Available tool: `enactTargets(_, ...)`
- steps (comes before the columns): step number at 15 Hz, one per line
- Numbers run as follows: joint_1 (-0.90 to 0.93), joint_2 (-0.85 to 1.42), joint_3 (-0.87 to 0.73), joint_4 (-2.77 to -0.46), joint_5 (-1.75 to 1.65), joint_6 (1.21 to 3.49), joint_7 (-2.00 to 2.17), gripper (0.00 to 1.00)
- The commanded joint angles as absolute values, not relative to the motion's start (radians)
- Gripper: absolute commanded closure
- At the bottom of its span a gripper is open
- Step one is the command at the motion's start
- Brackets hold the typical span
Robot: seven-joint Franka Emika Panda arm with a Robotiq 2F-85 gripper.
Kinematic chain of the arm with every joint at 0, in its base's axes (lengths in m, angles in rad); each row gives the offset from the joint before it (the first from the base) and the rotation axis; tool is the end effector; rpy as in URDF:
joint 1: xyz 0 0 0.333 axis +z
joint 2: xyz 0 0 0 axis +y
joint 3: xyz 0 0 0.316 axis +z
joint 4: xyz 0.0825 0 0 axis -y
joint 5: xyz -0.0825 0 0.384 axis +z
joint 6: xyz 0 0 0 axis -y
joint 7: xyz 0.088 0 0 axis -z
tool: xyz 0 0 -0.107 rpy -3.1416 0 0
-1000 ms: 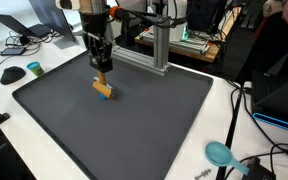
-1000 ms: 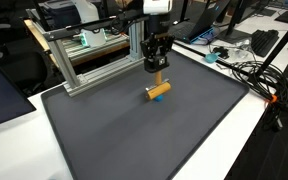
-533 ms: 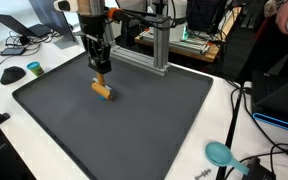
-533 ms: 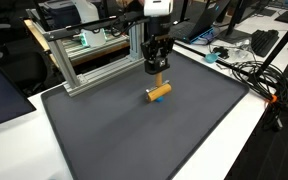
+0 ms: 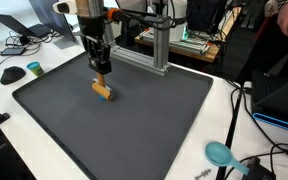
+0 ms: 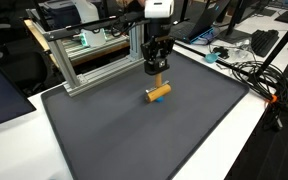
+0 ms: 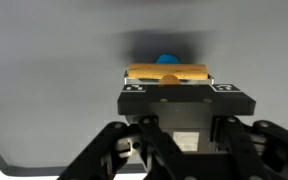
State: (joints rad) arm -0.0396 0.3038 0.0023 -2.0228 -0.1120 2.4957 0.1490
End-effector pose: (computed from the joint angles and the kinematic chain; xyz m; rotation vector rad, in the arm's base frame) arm 0.6136 -0.0223 0.3158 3.0616 -0.1574 0.2656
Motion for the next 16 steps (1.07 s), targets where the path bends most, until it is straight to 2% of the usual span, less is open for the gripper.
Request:
enactTargets(1, -0.027, 0.364, -0.009, -2.016, -0.084, 2.436, 0.115, 0.78)
enactTargets(6, -0.027, 0.367, -0.008, -2.008, -0.081, 2.416, 0.107, 0.78)
enactTargets(13, -0.018, 0.369, -0.018, -2.015, -0.093, 2.591, 0.136, 0.78)
enactTargets(16, -0.024, 0.372, -0.01, -2.01, -0.071, 2.53, 0.114, 0.78)
